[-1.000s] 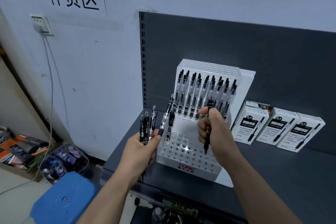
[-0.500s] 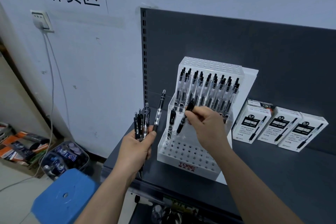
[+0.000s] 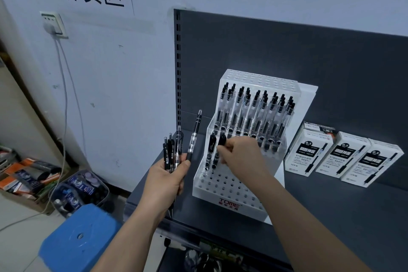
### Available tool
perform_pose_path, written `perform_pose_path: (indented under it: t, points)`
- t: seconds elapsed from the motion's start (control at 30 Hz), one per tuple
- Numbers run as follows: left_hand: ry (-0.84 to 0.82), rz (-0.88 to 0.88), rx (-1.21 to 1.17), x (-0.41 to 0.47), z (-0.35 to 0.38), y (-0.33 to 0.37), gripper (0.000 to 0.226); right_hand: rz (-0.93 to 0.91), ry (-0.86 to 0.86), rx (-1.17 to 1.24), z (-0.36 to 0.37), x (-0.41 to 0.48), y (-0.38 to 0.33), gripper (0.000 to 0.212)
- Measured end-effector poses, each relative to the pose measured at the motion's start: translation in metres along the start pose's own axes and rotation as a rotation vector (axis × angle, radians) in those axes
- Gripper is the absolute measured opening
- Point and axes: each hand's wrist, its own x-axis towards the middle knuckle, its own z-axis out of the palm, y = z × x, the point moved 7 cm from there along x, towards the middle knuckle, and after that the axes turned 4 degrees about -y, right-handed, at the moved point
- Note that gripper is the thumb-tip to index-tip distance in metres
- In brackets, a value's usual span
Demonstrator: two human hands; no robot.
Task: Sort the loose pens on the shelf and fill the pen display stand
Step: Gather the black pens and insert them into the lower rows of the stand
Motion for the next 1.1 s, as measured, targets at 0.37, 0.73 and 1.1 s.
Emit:
perform_pose_path:
  t: [0.37,0.73,1.1]
  points:
    - [-0.048,-0.027,0.006,-0.002,0.005,0.003,0.012,0.097,-0.157,-0.059,0.009,0.0,0.009,0.039]
    - [-0.392,-0.003,0.221,-0.018,0.044,0.008,0.004,0.085,-0.097,0.855,-0.036,-0.02,0.005,0.014]
    - [-0.158,-0.019,0.106,-0.009,0.029,0.01,0.021,0.061,0.226,0.738,-0.056,-0.028,0.025,0.005]
